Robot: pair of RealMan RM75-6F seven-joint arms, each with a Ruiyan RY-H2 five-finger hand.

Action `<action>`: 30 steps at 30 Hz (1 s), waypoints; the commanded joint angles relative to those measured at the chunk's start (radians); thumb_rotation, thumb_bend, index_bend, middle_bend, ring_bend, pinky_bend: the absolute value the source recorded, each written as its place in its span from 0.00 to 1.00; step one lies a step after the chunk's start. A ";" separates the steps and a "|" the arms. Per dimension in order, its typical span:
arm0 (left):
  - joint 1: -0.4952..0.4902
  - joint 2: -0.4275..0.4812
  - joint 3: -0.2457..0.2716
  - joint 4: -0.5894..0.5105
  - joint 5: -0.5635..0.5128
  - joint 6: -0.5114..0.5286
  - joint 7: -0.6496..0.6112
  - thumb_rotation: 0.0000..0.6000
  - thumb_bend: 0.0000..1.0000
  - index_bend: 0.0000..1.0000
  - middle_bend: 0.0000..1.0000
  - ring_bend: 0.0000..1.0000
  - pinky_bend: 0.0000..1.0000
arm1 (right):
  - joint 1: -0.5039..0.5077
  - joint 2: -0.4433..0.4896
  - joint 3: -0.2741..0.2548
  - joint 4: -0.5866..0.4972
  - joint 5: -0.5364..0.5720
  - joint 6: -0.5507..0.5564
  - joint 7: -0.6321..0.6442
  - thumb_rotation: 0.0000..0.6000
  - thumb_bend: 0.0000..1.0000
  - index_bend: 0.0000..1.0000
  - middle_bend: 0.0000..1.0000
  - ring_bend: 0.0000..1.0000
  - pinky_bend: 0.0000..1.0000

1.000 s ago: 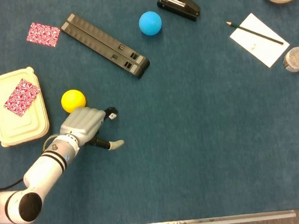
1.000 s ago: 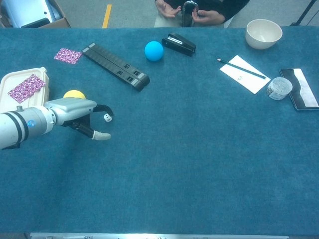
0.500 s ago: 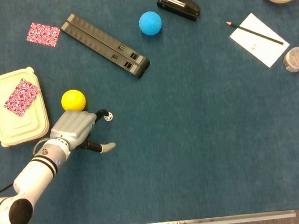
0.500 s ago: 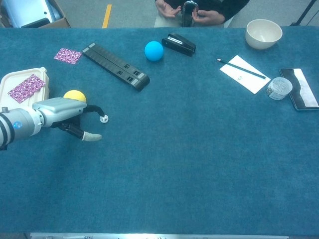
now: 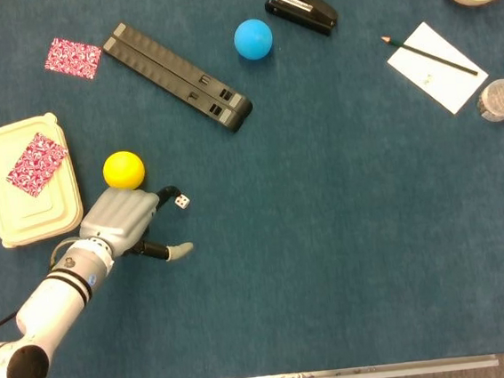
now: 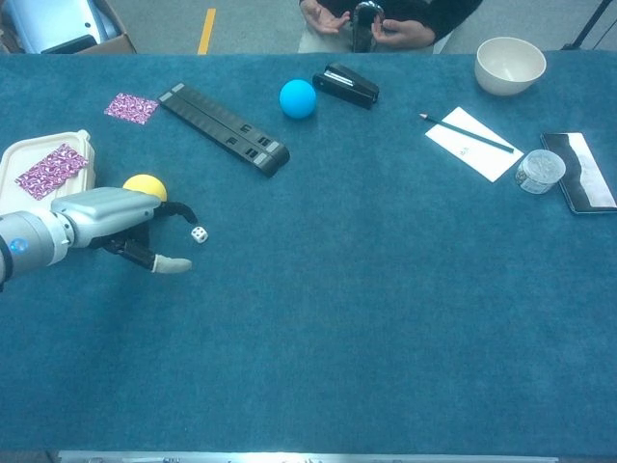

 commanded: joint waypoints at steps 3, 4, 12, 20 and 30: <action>-0.003 -0.005 -0.006 0.004 0.002 -0.006 0.005 0.36 0.18 0.15 1.00 0.98 1.00 | -0.002 0.001 0.000 0.002 0.003 0.001 0.002 1.00 0.29 0.25 0.21 0.06 0.06; -0.003 -0.007 -0.007 0.006 0.004 -0.007 0.005 0.36 0.18 0.15 1.00 0.98 1.00 | -0.002 0.001 0.001 0.002 0.004 0.001 0.003 1.00 0.29 0.25 0.21 0.06 0.06; 0.028 -0.011 -0.033 0.015 0.065 0.037 -0.030 0.36 0.18 0.14 0.99 0.90 0.97 | -0.002 0.001 0.003 0.004 0.004 0.001 0.005 1.00 0.29 0.25 0.21 0.06 0.06; 0.118 0.054 -0.064 -0.017 0.220 0.169 -0.123 0.37 0.18 0.09 0.66 0.57 0.85 | -0.001 0.006 0.008 0.004 0.008 0.003 0.005 1.00 0.29 0.25 0.21 0.06 0.06; 0.316 0.075 -0.086 0.065 0.500 0.475 -0.327 0.53 0.18 0.09 0.43 0.38 0.51 | -0.005 0.011 0.012 0.002 0.014 0.009 0.005 1.00 0.29 0.25 0.21 0.06 0.06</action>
